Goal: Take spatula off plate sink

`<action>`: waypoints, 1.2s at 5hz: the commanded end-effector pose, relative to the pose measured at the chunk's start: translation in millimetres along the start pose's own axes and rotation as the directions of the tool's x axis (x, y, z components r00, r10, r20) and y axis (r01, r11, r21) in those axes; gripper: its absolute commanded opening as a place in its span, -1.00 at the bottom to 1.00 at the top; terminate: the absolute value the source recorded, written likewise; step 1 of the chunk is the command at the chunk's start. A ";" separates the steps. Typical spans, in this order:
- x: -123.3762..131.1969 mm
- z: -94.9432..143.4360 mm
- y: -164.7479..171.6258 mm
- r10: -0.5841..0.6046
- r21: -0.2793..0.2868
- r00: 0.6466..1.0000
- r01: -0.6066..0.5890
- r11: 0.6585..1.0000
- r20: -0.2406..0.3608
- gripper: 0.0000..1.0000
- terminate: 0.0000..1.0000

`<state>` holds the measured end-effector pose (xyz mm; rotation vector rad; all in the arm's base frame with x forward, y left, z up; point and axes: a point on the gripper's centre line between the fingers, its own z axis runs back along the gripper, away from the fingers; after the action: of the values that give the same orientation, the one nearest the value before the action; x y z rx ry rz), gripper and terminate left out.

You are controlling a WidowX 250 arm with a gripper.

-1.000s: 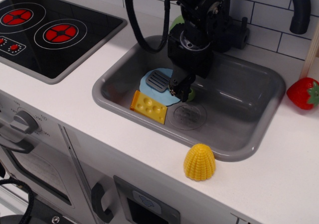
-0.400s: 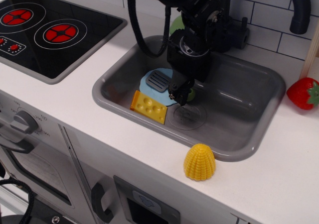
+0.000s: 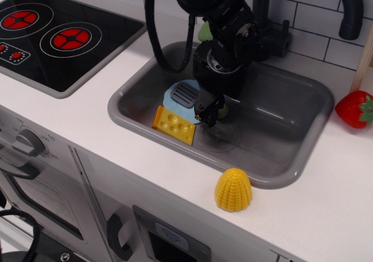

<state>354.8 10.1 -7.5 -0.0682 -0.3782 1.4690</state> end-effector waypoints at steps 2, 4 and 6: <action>-0.5 14.1 -10.6 0.008 -0.057 1.000 -0.008 0.998 -0.003 -1.00 -1.00; 3.2 36.8 -22.1 0.038 -0.089 0.999 -0.041 0.995 -0.032 -1.00 -1.00; -5.2 61.5 -24.6 -0.018 -0.167 0.999 0.010 0.986 -0.045 -1.00 -1.00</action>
<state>354.0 -9.7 35.5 -0.1877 -0.4092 1.4206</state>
